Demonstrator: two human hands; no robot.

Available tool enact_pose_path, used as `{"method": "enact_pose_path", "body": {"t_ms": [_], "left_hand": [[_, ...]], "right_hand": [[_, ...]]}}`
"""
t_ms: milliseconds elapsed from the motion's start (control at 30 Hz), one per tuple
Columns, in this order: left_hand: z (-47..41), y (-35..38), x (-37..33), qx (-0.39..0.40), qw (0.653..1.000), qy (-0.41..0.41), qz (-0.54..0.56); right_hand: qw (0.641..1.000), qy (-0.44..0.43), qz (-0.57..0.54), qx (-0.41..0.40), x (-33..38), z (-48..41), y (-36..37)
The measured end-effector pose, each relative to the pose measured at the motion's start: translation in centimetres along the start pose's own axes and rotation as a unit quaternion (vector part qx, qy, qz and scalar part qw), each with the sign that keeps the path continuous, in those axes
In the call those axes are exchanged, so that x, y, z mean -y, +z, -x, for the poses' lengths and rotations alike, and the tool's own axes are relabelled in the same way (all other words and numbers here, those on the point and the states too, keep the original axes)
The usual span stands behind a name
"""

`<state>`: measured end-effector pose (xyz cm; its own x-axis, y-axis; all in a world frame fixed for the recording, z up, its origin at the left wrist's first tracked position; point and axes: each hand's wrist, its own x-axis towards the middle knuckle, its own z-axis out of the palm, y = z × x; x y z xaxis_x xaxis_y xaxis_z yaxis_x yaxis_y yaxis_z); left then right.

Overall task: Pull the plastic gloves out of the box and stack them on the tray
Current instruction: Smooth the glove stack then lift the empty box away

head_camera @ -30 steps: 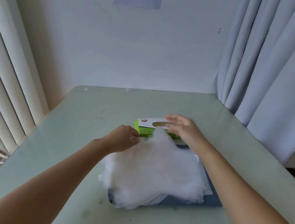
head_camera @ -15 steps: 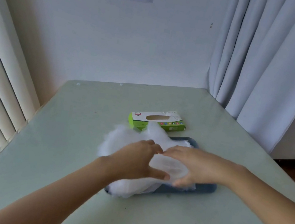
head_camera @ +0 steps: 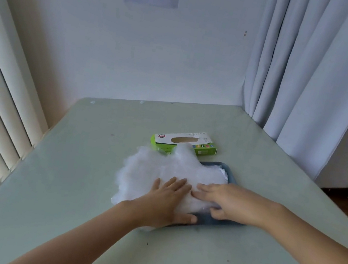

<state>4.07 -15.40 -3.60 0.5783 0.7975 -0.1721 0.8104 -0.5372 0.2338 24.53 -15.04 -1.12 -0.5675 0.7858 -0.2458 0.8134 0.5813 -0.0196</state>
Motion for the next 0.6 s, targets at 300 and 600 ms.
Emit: {"method": "enact_pose_path", "body": {"t_ms": [300,600], "left_hand": [[-6.3,-8.4,4.2,-0.233,0.948,-0.103,0.192],[-13.8,-9.0,10.2,-0.012,0.98,-0.19,0.057]], "right_hand": [[0.9,0.084,-0.394,-0.165,-3.3,1.0,-2.4],[0.906,0.286,-0.23,-0.21,-11.1,0.0,2.0]]}}
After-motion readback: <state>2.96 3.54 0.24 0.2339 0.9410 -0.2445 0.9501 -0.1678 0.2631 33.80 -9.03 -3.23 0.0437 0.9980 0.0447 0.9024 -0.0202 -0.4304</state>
